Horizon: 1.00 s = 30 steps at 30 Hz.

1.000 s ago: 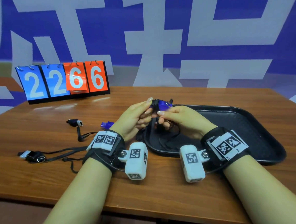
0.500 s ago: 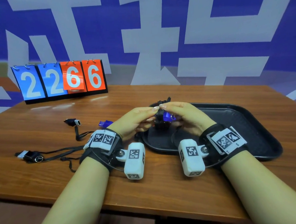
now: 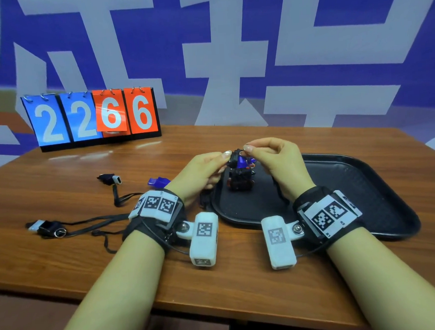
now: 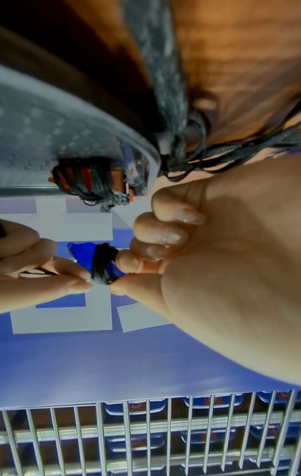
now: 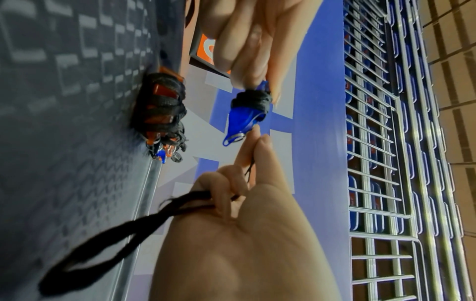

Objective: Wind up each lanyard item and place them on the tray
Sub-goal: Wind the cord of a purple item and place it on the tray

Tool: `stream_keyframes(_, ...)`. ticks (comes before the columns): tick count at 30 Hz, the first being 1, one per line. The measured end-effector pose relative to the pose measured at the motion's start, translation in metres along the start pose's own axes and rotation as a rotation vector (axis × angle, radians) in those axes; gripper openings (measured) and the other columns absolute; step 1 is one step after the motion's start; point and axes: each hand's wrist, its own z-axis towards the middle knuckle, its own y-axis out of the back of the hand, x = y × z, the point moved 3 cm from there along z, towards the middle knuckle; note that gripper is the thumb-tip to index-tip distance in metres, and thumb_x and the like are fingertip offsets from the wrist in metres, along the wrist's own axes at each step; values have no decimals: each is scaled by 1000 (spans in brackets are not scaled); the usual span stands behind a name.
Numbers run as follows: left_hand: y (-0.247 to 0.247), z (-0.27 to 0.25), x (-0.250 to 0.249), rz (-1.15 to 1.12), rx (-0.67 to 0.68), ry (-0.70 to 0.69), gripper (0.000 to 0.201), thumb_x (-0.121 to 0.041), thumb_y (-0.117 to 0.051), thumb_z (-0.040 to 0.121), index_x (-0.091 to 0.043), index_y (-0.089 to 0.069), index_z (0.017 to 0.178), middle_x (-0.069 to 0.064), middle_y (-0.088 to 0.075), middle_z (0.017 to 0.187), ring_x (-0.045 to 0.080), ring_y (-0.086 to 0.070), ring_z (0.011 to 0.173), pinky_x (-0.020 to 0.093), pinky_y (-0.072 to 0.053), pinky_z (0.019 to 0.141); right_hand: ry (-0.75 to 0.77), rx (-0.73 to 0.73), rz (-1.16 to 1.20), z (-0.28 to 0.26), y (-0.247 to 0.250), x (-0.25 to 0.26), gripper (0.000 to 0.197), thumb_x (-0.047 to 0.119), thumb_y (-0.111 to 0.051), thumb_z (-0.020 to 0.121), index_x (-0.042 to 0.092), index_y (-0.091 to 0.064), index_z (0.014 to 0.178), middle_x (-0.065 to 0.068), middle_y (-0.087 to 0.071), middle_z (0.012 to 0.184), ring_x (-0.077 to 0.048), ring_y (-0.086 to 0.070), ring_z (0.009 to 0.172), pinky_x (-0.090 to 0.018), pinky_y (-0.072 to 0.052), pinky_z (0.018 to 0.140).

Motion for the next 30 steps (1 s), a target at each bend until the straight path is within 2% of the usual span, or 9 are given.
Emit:
stream_keyframes(6,2,1,-1,67,-57,-27,38,-32,-44,105,-12,-45,73,-7,-32,51,7,-26,43,16,-25,43,26,47,-55,0,-1,-1,22,3,-74,83,-4,-70,104,-14,-74,89,3,-63,59,-6,-42,55)
stream_keyframes(10,2,1,-2,32,-150,-52,38,-32,-45,105,-9,-47,74,-5,-33,51,8,-30,44,18,-25,45,0,145,13,-6,-10,1,22,1,-65,90,-7,-66,110,-18,-73,94,2,-58,52,-7,-40,51)
stream_keyframes(13,1,4,1,-86,-193,-46,36,-34,-46,104,-7,-52,80,-2,-38,59,8,-37,47,15,-25,43,-46,176,52,-4,-15,-5,16,10,-66,91,5,-69,106,-11,-76,94,-18,-50,62,-20,-32,52)
stream_keyframes(17,-1,5,2,-268,-184,-55,35,-31,-45,104,-1,-59,95,-1,-47,66,9,-44,54,13,-22,39,-90,219,175,-3,-19,-9,4,6,-60,94,8,-64,93,-9,-75,93,-8,-29,46,-16,-25,44)
stream_keyframes(20,-2,5,1,-361,-183,-59,40,-31,-45,104,7,-58,111,0,-48,68,7,-45,53,11,-24,36,-111,272,195,-2,-22,-9,3,5,-57,96,3,-59,94,-7,-75,98,-5,-28,43,-15,-25,42)
stream_keyframes(23,-4,4,-1,-373,-146,-69,33,-33,-43,104,-8,-60,90,-1,-44,63,9,-35,50,13,-20,37,-161,299,175,-2,-21,-9,19,9,-54,98,-7,-58,109,6,-72,72,-2,-26,40,-14,-21,41)
stream_keyframes(26,-5,2,-4,-433,-103,-68,41,-35,-44,103,-18,-54,67,-8,-36,54,5,-27,43,16,-18,41,-190,332,145,-3,-19,-9,31,11,-51,100,-15,-54,117,13,-58,47,0,-24,38,-16,-15,43)
stream_keyframes(28,-5,1,-4,-509,-62,-54,43,-36,-45,101,-19,-52,62,-8,-34,53,3,-26,41,19,-15,44,-183,328,153,-1,-18,-9,31,12,-53,99,-10,-53,121,8,-67,60,-1,-24,39,-17,-15,43)
stream_keyframes(30,-5,-1,-4,-579,-24,-18,41,-37,-47,98,-18,-49,62,-8,-32,53,3,-27,40,24,-11,49,-164,323,178,0,-17,-9,30,12,-58,96,14,-57,126,-2,-73,82,-4,-24,41,-18,-16,43)
